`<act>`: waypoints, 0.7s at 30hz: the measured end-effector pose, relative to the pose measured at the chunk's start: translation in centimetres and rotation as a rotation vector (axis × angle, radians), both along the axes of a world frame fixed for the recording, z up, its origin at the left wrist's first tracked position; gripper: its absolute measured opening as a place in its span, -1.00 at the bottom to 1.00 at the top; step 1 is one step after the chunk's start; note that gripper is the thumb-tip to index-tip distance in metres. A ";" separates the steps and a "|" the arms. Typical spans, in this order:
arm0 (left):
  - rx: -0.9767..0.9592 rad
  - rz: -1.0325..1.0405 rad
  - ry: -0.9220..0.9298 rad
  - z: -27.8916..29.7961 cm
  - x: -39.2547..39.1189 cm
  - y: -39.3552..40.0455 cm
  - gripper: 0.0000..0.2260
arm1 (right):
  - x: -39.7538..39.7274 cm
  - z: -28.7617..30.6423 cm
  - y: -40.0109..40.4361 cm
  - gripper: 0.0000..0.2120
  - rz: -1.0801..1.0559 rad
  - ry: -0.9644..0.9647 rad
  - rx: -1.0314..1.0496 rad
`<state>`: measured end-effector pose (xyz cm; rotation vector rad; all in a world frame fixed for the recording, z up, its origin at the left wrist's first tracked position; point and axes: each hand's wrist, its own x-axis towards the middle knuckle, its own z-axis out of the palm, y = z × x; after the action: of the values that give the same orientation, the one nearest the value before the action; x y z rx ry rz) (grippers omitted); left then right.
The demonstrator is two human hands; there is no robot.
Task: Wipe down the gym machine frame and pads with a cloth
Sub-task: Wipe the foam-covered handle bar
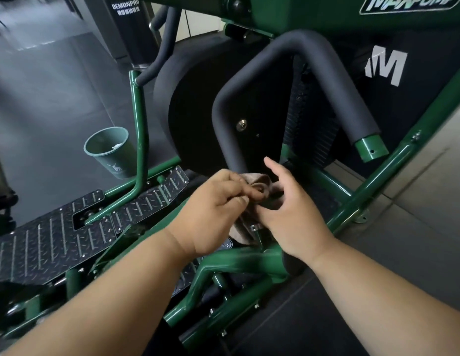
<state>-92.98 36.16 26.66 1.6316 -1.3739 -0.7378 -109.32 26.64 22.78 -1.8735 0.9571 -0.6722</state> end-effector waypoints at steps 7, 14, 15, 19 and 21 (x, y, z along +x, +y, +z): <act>0.058 0.567 0.400 -2.8 -0.2 0.6 -0.75 | 0.2 0.6 0.5 -0.61 0.003 0.112 -0.245; 0.241 0.343 0.696 -3.2 -2.6 0.5 -0.69 | 0.1 0.5 0.8 -0.71 -0.051 0.047 -0.341; 0.206 0.332 0.689 -3.1 -2.9 0.3 -0.68 | 0.1 0.5 0.8 -0.69 -0.053 0.035 -0.332; 0.164 0.393 0.683 -3.1 -4.1 -0.6 -0.62 | -0.1 0.3 0.7 -0.71 -0.021 0.061 -0.191; 0.162 0.424 0.591 -2.9 -4.3 -1.1 -0.61 | -0.2 0.3 0.6 -0.74 -0.009 0.058 -0.089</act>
<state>-97.25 35.05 23.71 1.5770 -0.5408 -0.9833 -109.56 27.22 23.06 -1.9769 0.9871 -0.6790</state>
